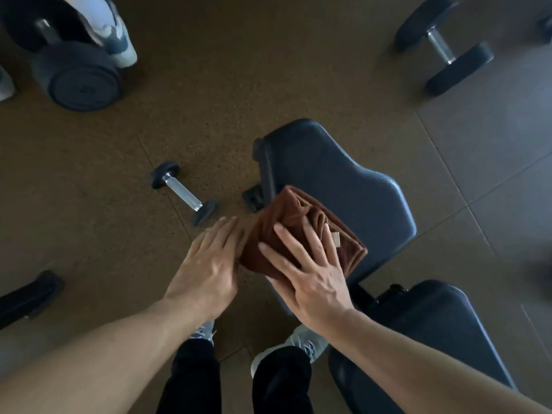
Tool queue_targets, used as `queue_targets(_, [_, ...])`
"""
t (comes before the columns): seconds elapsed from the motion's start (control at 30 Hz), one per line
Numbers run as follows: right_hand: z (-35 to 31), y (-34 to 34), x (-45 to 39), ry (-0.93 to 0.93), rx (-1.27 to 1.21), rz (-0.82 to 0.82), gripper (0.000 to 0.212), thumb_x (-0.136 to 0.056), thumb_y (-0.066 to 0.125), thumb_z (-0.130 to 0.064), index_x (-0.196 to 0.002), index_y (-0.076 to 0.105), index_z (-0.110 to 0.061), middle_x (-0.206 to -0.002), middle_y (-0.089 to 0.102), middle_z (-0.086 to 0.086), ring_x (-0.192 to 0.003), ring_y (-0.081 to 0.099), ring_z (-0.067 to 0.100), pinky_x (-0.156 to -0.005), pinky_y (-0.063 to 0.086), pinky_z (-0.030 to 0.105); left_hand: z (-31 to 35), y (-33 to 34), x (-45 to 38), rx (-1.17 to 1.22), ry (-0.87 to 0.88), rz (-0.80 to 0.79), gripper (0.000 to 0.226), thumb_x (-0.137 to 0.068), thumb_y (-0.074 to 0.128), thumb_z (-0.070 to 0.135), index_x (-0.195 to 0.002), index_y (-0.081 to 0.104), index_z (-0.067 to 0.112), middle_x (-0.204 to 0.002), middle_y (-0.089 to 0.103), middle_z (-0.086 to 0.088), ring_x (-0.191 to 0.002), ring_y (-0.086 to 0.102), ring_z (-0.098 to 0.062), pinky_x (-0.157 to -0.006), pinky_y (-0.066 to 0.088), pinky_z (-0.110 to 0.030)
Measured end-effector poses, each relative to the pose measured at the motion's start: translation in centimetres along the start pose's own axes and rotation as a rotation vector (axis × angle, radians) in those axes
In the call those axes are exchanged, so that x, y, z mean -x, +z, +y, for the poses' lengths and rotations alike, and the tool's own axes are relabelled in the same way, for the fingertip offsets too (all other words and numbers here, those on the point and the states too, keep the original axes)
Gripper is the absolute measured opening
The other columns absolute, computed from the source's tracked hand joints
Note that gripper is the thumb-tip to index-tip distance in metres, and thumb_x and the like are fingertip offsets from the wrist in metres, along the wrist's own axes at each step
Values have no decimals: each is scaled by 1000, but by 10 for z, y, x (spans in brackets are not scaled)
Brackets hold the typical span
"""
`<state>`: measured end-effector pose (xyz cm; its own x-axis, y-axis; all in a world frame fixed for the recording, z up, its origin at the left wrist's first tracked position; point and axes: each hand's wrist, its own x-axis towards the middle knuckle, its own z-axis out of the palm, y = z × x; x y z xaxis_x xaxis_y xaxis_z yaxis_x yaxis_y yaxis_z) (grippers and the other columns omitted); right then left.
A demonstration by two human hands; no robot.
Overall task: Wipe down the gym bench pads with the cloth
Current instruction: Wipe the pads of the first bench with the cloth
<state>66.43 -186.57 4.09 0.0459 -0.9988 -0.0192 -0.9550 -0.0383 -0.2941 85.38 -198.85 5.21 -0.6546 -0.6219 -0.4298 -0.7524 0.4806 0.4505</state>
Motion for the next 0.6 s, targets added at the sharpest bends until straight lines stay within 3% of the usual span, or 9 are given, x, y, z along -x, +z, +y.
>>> queue_targets(0.1, [31, -26, -49, -267, 130, -94, 49, -97, 56, -53, -142, 60, -34, -160, 45, -2, -155, 25, 35, -122, 11, 72, -6, 8, 8, 15, -81, -36, 65, -101, 49, 17, -160, 22, 14, -169, 14, -5, -156, 5, -19, -126, 8, -38])
queue_targets(0.17, [42, -42, -114, -247, 221, -113, 46, -99, 50, -56, -129, 71, -28, -153, 54, -3, -154, 27, 32, -123, 5, 69, -8, 5, 9, 16, -141, -27, 60, -102, 46, 20, -158, 24, 14, -168, 13, -1, -156, 7, -17, -126, 9, -35])
queue_targets(0.23, [39, -52, -174, -156, 265, -164, 50, -100, 45, -58, -121, 75, -24, -145, 60, -2, -152, 31, 30, -127, 3, 62, -7, 0, 10, 48, -200, 38, 50, -101, 49, 20, -149, 39, 13, -163, 28, -3, -153, 20, -18, -125, 18, -36])
queue_targets(0.3, [33, -55, -205, -144, 329, -268, 54, -99, 42, -60, -116, 77, -23, -133, 67, -3, -146, 41, 26, -128, 10, 55, -6, -6, 12, 90, -259, 81, 41, -99, 52, 19, -140, 48, 12, -156, 39, -5, -149, 31, -20, -121, 26, -37])
queue_targets(0.37, [27, -58, -207, -220, 369, -336, 55, -96, 41, -60, -109, 80, -24, -123, 72, -4, -138, 49, 23, -126, 19, 53, -9, -8, 14, 116, -291, 102, 37, -100, 52, 19, -137, 49, 13, -154, 42, -5, -147, 33, -20, -120, 27, -36])
queue_targets(0.5, [6, -47, -145, -420, 325, -361, 51, -95, 45, -56, -99, 82, -22, -110, 78, -2, -125, 63, 22, -127, 20, 47, -24, -9, 22, 200, -352, 145, 37, -103, 45, 26, -139, 50, 17, -157, 38, -2, -150, 29, -19, -121, 25, -39])
queue_targets(0.6, [-11, -19, -82, -433, 152, -279, 39, -98, 54, -49, -98, 82, -21, -110, 78, -3, -125, 64, 22, -125, 27, 47, -35, -4, 30, 267, -412, 155, 38, -104, 41, 29, -138, 51, 17, -157, 40, -3, -149, 31, -20, -120, 26, -40])
